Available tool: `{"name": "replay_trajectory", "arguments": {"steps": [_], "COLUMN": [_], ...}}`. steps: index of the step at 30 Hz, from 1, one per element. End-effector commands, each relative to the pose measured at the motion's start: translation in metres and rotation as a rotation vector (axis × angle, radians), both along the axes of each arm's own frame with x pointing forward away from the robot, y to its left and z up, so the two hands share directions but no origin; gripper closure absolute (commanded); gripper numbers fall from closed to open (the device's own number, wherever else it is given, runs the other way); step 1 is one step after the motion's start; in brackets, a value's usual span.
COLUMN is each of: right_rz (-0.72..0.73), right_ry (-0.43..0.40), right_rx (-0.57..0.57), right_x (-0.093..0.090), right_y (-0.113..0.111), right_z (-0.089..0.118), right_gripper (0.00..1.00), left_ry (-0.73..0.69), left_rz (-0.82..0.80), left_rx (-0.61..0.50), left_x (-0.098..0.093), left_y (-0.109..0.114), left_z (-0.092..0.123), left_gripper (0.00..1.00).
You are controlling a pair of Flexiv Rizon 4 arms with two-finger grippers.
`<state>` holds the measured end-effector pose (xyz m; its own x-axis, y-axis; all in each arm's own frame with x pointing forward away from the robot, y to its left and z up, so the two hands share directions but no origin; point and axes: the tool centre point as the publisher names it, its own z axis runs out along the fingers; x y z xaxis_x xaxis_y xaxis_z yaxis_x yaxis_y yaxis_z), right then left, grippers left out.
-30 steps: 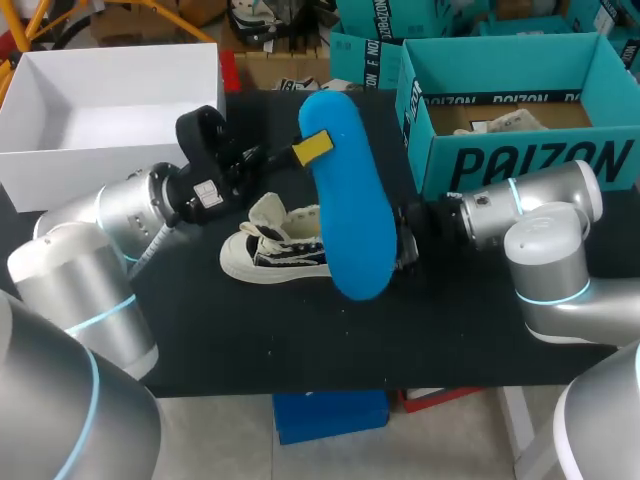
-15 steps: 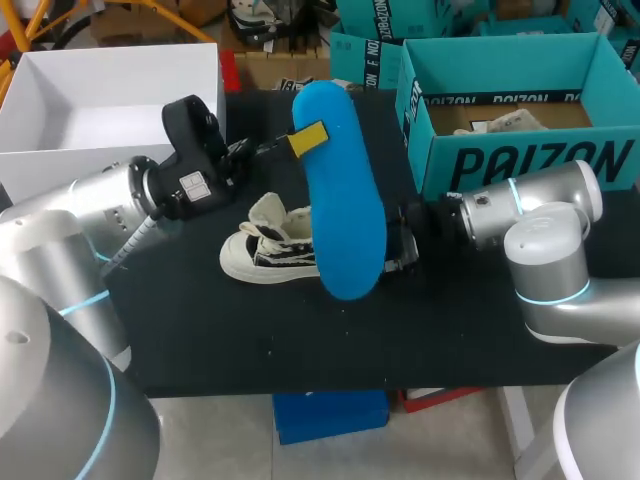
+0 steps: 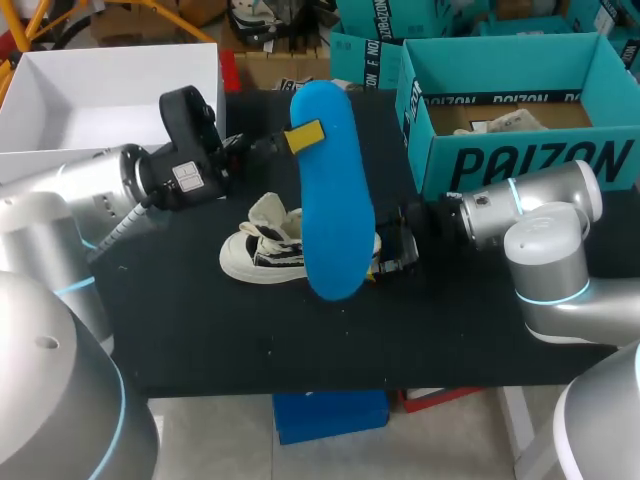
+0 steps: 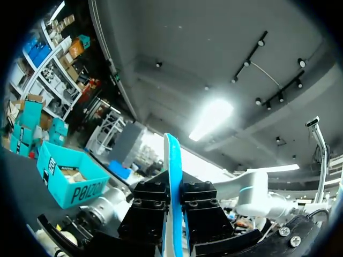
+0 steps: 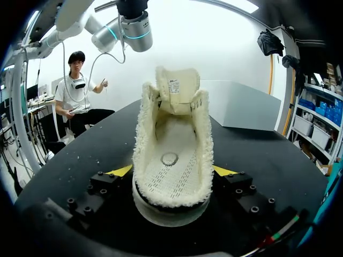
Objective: Take the shoe out of the shoebox, open the shoe tongue, remove and reinsert the insole, then place the shoe into the shoebox
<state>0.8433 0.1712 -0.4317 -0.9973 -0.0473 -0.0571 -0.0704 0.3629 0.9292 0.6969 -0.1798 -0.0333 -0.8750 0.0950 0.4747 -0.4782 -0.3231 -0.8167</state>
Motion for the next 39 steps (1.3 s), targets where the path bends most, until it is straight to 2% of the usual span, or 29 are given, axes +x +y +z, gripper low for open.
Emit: {"name": "replay_trajectory", "arguments": {"steps": [1, 2, 3, 4, 5, 13, 17, 23, 25, 32, 39], "right_rz": [-0.001, 0.0, -0.001, 0.003, 0.008, 0.06, 0.079, 0.084, 0.077, 0.039, 0.0], "right_ry": [0.002, 0.002, 0.005, 0.013, 0.013, 0.054, 0.08, 0.122, 0.137, 0.121, 0.08], "right_rx": [-0.003, -0.007, -0.013, -0.026, -0.045, -0.296, -0.383, -0.514, -0.593, -0.818, -0.931], "right_x": [0.0, 0.0, 0.0, 0.001, 0.001, 0.0, -0.001, -0.002, -0.002, -0.002, -0.002], "right_y": [0.002, 0.002, 0.002, 0.001, -0.001, -0.026, -0.036, -0.041, -0.041, -0.043, -0.042], "right_z": [-0.002, -0.002, -0.002, -0.001, 0.001, 0.031, 0.045, 0.057, 0.059, 0.068, 0.078], "right_gripper": [1.0, 1.0, 0.76, 0.06, 0.0, 0.0, 0.0, 0.0, 0.0, 0.0, 0.0], "left_ry": [0.0, 0.0, 0.0, 0.0, 0.0, 0.0, 0.0, 0.0, 0.0, 0.0, 0.0], "left_rz": [0.0, 0.0, 0.0, 0.0, 0.0, 0.0, 0.0, 0.0, 0.0, 0.0, 0.0], "left_rx": [0.002, 0.002, 0.002, 0.002, 0.002, 0.002, 0.002, 0.002, 0.002, 0.002, 0.002], "left_x": [0.001, 0.001, 0.001, 0.001, 0.001, 0.001, 0.001, 0.001, 0.001, 0.001, 0.001], "left_y": [-0.002, -0.002, -0.002, -0.002, -0.002, -0.002, -0.002, -0.002, -0.002, -0.002, -0.002], "left_z": [0.0, 0.0, 0.0, 0.0, 0.0, 0.0, 0.0, 0.0, 0.0, 0.0, 0.0], "left_gripper": [1.0, 1.0, 1.0, 1.0, 1.0, 1.0, 1.0, 1.0, 1.0, 1.0, 1.0]}}
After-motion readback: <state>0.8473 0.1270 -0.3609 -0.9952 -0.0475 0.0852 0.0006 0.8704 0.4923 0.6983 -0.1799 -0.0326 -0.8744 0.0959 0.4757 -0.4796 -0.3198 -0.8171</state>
